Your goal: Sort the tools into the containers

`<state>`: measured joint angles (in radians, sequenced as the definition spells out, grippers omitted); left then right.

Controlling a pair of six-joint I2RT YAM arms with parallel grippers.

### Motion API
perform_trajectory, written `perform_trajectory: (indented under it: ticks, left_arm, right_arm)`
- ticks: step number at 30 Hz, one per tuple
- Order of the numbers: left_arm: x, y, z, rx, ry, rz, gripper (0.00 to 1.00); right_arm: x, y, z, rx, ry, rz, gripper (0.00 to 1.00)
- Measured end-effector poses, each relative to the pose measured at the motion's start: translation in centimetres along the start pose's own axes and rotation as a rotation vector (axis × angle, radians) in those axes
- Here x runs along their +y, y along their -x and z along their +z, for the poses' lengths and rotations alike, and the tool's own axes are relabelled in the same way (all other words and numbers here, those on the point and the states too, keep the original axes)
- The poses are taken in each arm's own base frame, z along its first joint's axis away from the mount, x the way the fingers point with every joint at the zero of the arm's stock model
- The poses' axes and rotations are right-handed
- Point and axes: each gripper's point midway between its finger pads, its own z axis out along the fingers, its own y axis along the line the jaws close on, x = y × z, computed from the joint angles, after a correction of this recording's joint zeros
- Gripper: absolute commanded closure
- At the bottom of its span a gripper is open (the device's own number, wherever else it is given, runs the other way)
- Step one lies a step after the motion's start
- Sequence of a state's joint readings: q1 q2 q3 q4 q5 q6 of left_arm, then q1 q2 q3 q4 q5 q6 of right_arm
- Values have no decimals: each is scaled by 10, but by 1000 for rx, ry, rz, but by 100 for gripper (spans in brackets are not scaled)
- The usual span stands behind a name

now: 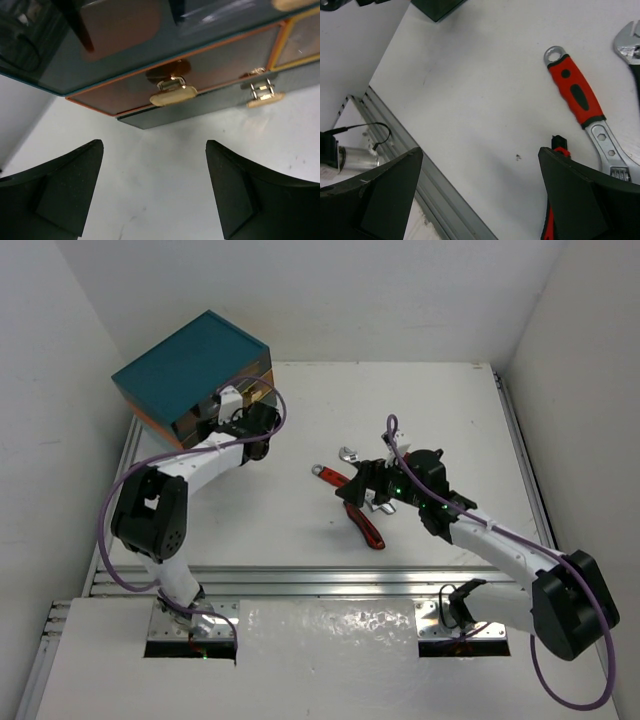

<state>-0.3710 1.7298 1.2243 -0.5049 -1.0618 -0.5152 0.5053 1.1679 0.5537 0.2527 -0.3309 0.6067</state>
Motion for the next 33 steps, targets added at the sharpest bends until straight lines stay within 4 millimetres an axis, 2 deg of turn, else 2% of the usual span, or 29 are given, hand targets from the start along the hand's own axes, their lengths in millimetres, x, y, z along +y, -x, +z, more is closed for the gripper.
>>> perform_trajectory:
  ticks: [3, 9, 15, 16, 19, 26, 27, 32, 33]
  left_arm:
    - [1, -1, 14, -11, 17, -72, 19]
    - [-8, 14, 30, -65, 34, -177, 22]
    - [-23, 9, 43, -72, 57, -177, 24]
    - [-24, 7, 45, -72, 63, -173, 28]
    - [-23, 2, 48, -74, 87, -172, 30]
    - [-17, 7, 51, -92, 118, -197, 33]
    - [-16, 7, 51, -93, 120, -200, 38]
    - [-16, 9, 54, -93, 119, -210, 47]
    - [-16, 9, 54, -92, 116, -213, 54]
  right_arm:
    - [7, -3, -2, 16, 38, -7, 1]
    - [19, -5, -5, 29, 102, -20, 1]
    - [28, -4, -10, 31, 145, -34, 1]
    - [29, -3, -11, 28, 149, -40, 1]
    - [30, -1, -12, 23, 154, -51, 1]
    - [32, -5, -11, 38, 172, -51, 1]
    - [32, -5, -11, 39, 175, -51, 1]
    - [34, -5, -9, 39, 193, -55, 1]
    - [35, -4, -9, 38, 197, -56, 1]
